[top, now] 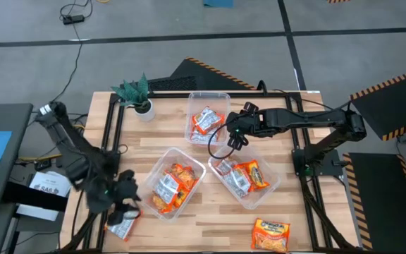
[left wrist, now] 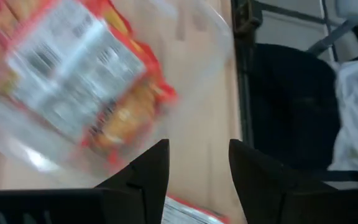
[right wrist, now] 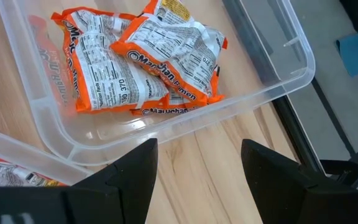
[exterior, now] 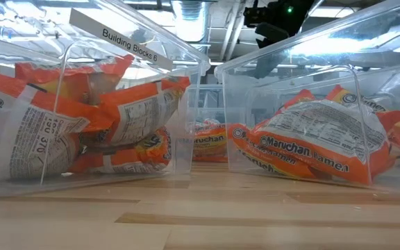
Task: Sort Maruchan noodles
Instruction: Put the noodle pack into the bottom left transparent bin
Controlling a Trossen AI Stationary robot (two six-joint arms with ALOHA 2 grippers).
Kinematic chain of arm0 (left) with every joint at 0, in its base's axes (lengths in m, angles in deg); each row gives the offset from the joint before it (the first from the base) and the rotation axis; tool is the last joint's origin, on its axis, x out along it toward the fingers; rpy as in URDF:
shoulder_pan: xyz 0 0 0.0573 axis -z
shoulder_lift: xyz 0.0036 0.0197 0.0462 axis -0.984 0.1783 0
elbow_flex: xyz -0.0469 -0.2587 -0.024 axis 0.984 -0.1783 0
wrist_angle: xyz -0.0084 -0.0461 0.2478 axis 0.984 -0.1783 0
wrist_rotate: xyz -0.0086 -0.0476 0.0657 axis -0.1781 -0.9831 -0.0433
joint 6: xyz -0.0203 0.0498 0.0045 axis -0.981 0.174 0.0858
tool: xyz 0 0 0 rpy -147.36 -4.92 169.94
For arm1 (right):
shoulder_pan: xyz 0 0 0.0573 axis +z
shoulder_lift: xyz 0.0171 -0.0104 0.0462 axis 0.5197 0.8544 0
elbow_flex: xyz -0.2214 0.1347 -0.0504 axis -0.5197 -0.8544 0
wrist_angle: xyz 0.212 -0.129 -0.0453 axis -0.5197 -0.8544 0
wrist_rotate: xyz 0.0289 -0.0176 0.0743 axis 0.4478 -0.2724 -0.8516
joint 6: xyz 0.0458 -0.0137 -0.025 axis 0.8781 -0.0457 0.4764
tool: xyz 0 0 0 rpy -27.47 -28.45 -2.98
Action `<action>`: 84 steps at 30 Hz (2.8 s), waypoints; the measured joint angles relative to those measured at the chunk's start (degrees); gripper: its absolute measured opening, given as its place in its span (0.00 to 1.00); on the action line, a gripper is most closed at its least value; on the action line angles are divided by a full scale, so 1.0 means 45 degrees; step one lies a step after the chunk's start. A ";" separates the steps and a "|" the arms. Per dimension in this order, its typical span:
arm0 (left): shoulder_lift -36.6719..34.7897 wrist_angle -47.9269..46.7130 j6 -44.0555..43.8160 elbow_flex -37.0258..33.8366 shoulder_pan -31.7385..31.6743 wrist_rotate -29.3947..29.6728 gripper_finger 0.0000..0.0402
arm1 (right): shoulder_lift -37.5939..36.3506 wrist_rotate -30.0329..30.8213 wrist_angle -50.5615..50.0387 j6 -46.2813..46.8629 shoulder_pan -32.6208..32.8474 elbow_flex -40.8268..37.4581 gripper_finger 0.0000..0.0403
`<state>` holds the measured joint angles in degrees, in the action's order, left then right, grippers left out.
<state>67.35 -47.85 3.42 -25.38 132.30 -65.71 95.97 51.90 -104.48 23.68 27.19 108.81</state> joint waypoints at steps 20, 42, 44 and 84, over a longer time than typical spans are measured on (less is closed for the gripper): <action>0.5511 -0.1917 -0.7724 0.0010 0.3675 0.0181 0.38 | 0.0000 0.0000 0.0504 -0.0127 0.0000 0.0000 0.63; 0.6986 -0.2289 -0.9788 -0.0393 0.3289 -0.1853 0.20 | 0.0000 -0.0019 0.0709 -0.0126 0.0083 0.0000 0.63; 0.6982 -0.2293 -0.9919 -0.0423 0.3128 -0.1970 0.07 | 0.0000 -0.0024 0.0709 -0.0126 0.0083 0.0000 0.63; 0.1677 -0.2151 0.7241 0.3809 -0.2748 0.1447 0.00 | 0.0000 -0.0034 0.1004 -0.0160 0.0083 0.0000 0.63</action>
<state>74.90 -57.53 36.01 -8.24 119.94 -59.20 95.97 51.75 -99.97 22.96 27.56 108.81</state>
